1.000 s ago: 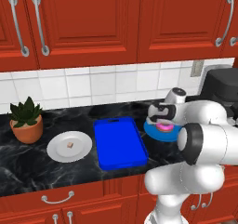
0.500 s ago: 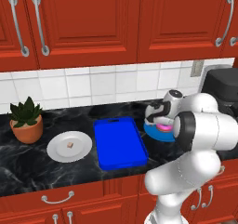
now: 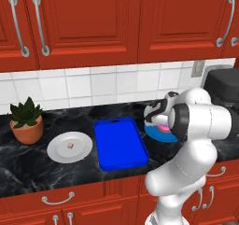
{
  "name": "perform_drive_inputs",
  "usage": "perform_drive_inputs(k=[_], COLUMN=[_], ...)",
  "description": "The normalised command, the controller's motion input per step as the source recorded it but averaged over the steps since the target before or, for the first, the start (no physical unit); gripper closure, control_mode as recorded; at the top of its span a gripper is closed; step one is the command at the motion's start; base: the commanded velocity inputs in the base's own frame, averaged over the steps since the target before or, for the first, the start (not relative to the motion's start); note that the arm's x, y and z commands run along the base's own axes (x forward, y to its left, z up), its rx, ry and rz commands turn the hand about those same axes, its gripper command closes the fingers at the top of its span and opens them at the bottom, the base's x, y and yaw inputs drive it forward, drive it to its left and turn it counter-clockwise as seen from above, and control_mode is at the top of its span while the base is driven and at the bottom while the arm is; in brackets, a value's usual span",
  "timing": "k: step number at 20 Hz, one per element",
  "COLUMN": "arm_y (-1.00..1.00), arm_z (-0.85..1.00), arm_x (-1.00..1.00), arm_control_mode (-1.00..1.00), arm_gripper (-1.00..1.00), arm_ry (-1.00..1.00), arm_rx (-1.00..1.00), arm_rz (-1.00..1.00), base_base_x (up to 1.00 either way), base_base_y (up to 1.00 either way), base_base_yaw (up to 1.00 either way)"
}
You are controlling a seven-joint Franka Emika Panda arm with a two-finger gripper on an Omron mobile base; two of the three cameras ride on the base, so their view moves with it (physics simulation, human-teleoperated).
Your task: Move the dessert items from the plates to the tray.
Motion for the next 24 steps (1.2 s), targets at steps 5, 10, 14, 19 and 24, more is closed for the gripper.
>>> perform_drive_inputs(k=[5,10,14,19,24], arm_y=[0.0,0.0,0.0,0.0,0.05], arm_z=[-0.3,-0.14,0.02,0.28,0.6], arm_x=[0.02,0.02,-0.01,-0.2,-0.24], arm_control_mode=[-1.0,-1.0,-1.0,-1.0,-1.0], arm_gripper=[-1.0,1.0,1.0,1.0,1.0], arm_ry=[0.0,0.0,0.0,0.0,-0.04], arm_rx=[0.0,0.0,0.0,0.0,0.0], arm_rz=[0.0,0.0,0.0,0.0,0.0], base_base_x=[0.0,0.0,0.0,0.0,0.0], base_base_y=[0.0,0.0,0.0,0.0,0.0], base_base_yaw=[0.0,0.0,0.0,0.0,0.0])
